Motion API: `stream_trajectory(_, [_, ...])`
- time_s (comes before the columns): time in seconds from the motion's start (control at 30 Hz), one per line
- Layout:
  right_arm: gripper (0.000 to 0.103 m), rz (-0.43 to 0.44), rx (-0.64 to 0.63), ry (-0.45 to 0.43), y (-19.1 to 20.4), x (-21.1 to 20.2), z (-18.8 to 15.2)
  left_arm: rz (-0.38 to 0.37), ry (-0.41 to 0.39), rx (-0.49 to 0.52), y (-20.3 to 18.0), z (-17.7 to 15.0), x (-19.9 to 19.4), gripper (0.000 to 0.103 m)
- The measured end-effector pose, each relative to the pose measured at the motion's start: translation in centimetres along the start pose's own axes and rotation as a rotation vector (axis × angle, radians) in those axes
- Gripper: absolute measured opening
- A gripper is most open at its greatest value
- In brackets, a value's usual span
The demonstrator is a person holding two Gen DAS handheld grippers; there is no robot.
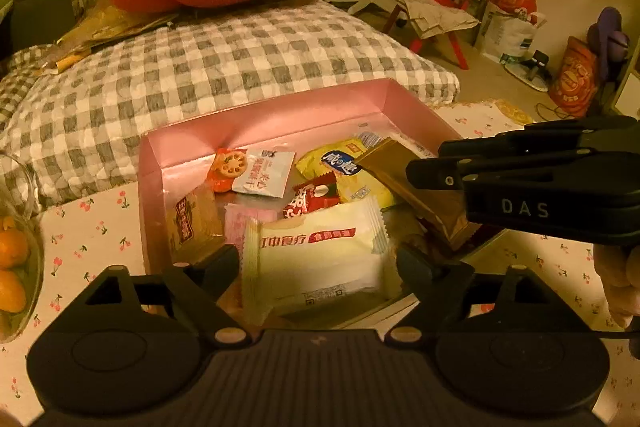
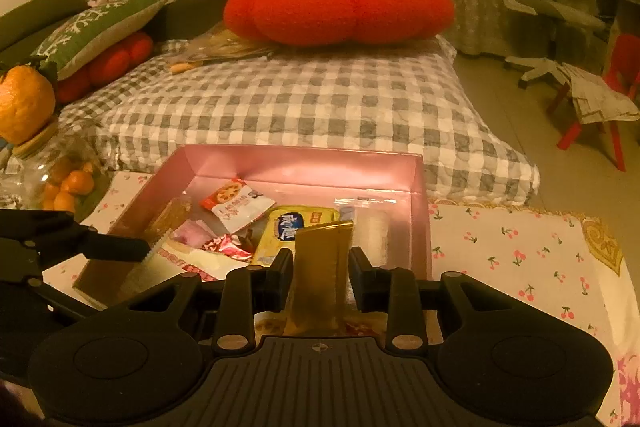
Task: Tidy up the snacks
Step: 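Lower the white packet and gold bar into the box and open both tools, then withdraw both tools from the box toward the remaining snacks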
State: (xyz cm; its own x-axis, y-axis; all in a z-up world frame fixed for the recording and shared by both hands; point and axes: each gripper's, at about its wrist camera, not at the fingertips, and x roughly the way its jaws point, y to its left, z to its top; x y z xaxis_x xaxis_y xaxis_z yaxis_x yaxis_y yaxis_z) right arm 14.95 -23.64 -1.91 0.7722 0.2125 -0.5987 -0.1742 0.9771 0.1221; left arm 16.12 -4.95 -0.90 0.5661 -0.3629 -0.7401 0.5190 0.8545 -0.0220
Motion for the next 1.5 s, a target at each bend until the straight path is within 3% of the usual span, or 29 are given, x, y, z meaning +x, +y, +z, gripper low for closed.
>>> stream_trajectory(0.07, [0.04, -0.003, -0.004, 0.0, 0.2, -0.2, 0.1, 0.006, -0.005, 0.0, -0.1, 0.1, -0.2, 0.091])
stream_trajectory(0.13, [0.057, -0.007, -0.004, -0.009, 0.3, -0.5, 0.2, 0.013, -0.012, -0.004, -0.1, 0.1, -0.6, 0.094])
stream_trajectory(0.33, [0.069, -0.021, 0.001, -0.033, 0.4, -1.9, 0.4, 0.019, -0.024, -0.022, -0.1, 0.2, -1.7, 0.096])
stream_trajectory(0.83, [0.078, -0.037, -0.021, -0.056, 1.5, -6.6, -0.1, 0.019, -0.037, -0.046, -0.9, -1.3, -5.7, 0.098])
stream_trajectory(1.5, [0.092, -0.058, -0.014, -0.018, 5.0, -10.3, -3.9, 0.079, -0.016, -0.117, 0.6, -6.1, -10.1, 0.103])
